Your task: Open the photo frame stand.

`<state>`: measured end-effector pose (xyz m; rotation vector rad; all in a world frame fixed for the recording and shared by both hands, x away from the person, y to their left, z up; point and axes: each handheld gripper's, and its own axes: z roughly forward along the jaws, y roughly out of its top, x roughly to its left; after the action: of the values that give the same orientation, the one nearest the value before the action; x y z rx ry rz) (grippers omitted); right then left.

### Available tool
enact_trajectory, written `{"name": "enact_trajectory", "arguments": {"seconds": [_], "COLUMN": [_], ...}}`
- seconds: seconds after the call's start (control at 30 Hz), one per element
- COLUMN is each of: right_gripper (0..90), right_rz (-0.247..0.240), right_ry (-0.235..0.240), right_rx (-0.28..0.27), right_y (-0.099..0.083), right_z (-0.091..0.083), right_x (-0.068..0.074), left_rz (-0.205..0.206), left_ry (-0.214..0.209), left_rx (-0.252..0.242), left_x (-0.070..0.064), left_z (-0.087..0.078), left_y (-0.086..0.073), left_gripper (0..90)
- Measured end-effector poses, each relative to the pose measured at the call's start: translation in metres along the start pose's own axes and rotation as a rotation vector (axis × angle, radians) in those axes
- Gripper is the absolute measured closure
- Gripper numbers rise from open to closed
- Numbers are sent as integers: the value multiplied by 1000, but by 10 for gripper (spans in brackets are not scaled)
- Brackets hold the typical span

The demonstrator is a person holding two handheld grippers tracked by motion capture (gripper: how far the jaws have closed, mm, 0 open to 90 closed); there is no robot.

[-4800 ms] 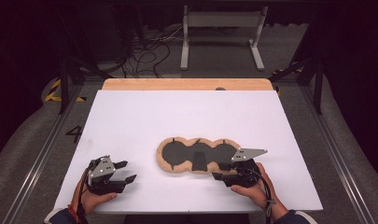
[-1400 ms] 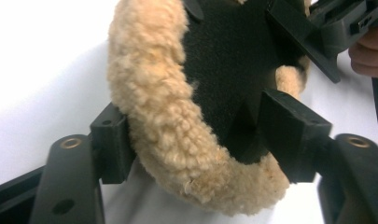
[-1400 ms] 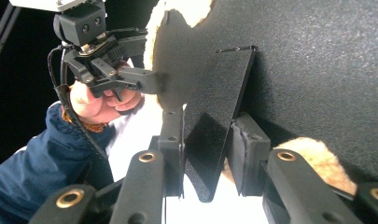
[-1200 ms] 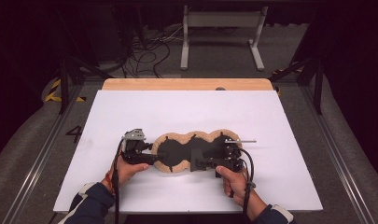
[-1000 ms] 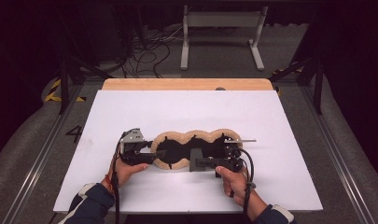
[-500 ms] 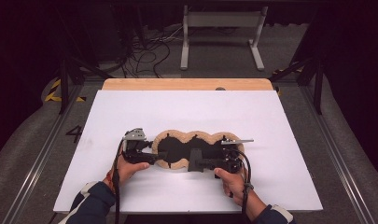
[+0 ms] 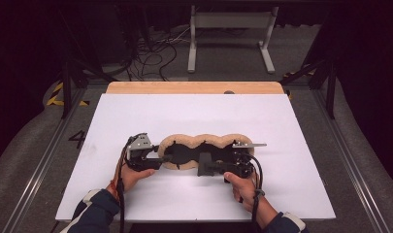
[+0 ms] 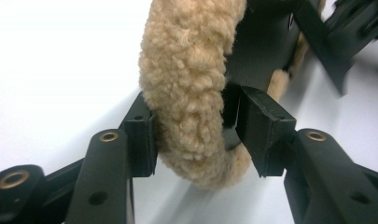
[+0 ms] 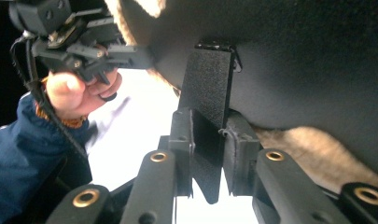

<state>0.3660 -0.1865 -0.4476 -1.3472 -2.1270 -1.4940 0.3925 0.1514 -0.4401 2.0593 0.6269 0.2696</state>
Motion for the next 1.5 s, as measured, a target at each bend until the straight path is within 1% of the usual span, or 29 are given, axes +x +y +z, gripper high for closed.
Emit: {"name": "enact_trajectory", "arguments": {"seconds": [0.07, 0.1, 0.17, 0.2, 0.23, 0.33, 0.37, 0.43, 0.47, 0.53, 0.67, 0.7, 0.83, 0.9, 0.93, 1.0, 1.07, 1.17, 1.23, 1.37, 1.5], "right_gripper": [768, 765, 758, 752, 747, 746, 744, 739, 739, 738, 739, 735, 727, 724, 721, 713, 710, 699, 685, 687, 694], "right_rz": [-14, -28, -33, -43, -49, -59, -71, -88, -88, -107, -147, -158, -175, -183, -194, -210, -232, -261, -286, -343, -435], "right_ry": [-22, -33, -46, -58, -72, -73, -81, -93, -93, -103, -140, -153, -165, -170, -175, -185, -199, -218, -232, -257, -301], "right_rx": [-12, -14, -14, -12, -8, -8, -6, -6, -6, 1, 15, 20, 25, 30, 29, 33, 40, 51, 50, 41, 48], "right_y": [1, 2, 2, 2, 2, 1, 1, -2, -2, -4, -8, -10, -13, -14, -15, -17, -19, -22, -24, -29, -37], "right_z": [-1, -2, -2, -2, -2, -2, -2, -2, -2, -3, -5, -6, -8, -10, -10, -11, -10, -9, -10, -16, -29], "right_x": [-1, -2, -3, -4, -5, -5, -4, -3, -3, -2, 2, 4, 5, 7, 7, 9, 11, 13, 15, 22, 28], "left_rz": [33, 42, 69, 85, 85, 89, 94, 89, 89, 103, 120, 119, 120, 118, 127, 128, 138, 154, 144, 144, 143], "left_ry": [42, 53, 74, 78, 78, 84, 82, 65, 65, 59, 48, 48, 40, 33, 33, 28, 19, 18, 17, 12, 6], "left_rx": [0, -1, 0, 11, 11, 5, 1, -7, -7, -10, -12, -10, -13, -11, -7, -4, 1, 11, 11, 11, 14], "left_x": [-6, -8, -11, -12, -12, -14, -15, -16, -16, -18, -22, -23, -24, -26, -26, -28, -29, -33, -33, -32, -32], "left_z": [1, 2, 3, 4, 4, 3, 3, 1, 1, -1, -4, -5, -6, -7, -8, -9, -10, -12, -13, -14, -15], "left_y": [3, 4, 5, 5, 5, 3, 2, 1, 1, 0, -2, -2, -3, -4, -4, -5, -6, -6, -7, -8, -8], "left_gripper": [520, 520, 522, 527, 531, 532, 532, 537, 540, 543, 544, 544, 545, 546, 546, 548, 547, 545, 548, 550, 555]}}
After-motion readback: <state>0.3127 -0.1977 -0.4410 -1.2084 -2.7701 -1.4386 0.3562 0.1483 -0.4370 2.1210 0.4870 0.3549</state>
